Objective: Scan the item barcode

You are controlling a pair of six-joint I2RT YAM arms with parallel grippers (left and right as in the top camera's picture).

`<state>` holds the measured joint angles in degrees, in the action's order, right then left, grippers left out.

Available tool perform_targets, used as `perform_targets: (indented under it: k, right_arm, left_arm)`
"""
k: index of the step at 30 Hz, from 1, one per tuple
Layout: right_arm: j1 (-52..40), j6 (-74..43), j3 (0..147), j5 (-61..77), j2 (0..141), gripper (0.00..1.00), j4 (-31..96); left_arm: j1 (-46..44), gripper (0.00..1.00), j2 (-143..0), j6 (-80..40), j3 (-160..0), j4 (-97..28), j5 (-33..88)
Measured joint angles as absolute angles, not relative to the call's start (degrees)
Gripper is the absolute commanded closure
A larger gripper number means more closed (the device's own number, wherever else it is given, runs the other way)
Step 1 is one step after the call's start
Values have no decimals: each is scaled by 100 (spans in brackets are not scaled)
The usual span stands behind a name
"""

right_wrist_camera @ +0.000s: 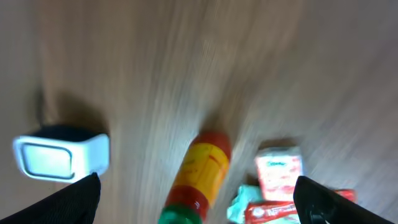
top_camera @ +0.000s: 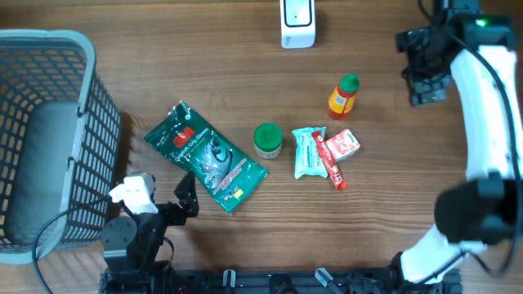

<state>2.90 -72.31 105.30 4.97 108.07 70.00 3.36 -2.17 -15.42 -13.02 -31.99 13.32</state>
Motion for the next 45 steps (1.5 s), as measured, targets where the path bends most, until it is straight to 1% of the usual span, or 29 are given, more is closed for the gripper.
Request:
perform_targets:
  k: [2,3,5,8,11,19,24,31,32,40,42,43,44,45]
  right_arm:
    - [548,-6670,10510,1741,11649,0,6521]
    - [631,-6495,10503,2143,11915,0,6484]
    - [755,-6200,10447,2744,12368,1,6445]
    - [845,-5384,10436,4032,13078,0,6292]
    - [825,-4908,10436,4805,13386,1,6311]
    - [810,-3903,10436,5568,13476,0,6604]
    - [574,-3715,10436,5564,13476,0,6657]
    - [71,-3800,10427,5524,13476,1,6274]
    - [36,-3861,10396,5524,13476,4,6160]
    - [19,-4307,9666,5509,13480,49,4939]
    - [19,-4357,9666,5570,13480,57,4834]
    - [19,-4348,9666,5588,13480,59,4829]
    - [19,-4351,9666,5590,13480,64,4834]
    - [19,-4351,9666,5588,13480,66,4856]
  left_arm:
    - [336,0,-217,-1542,-1302,-3197,1334]
    - [336,0,-220,-1542,-1302,-3197,1332]
    - [336,0,-217,-1542,-1302,-3199,1332]
    - [336,0,-217,-1542,-1302,-3199,1332]
    - [338,0,-217,-1542,-1302,-3197,1332]
    - [336,0,-217,-1542,-1302,-3197,1332]
    - [336,0,-217,-1542,-1302,-3197,1334]
    - [336,0,-220,-1542,-1302,-3197,1332]
    - [336,0,-217,-1542,-1302,-3197,1332]
    - [336,0,-217,-1542,-1302,-3197,1332]
    - [338,0,-217,-1542,-1302,-3197,1332]
    - [336,0,-217,-1542,-1302,-3197,1332]
    - [336,0,-217,-1542,-1302,-3197,1332]
    - [338,0,-217,-1542,-1302,-3197,1332]
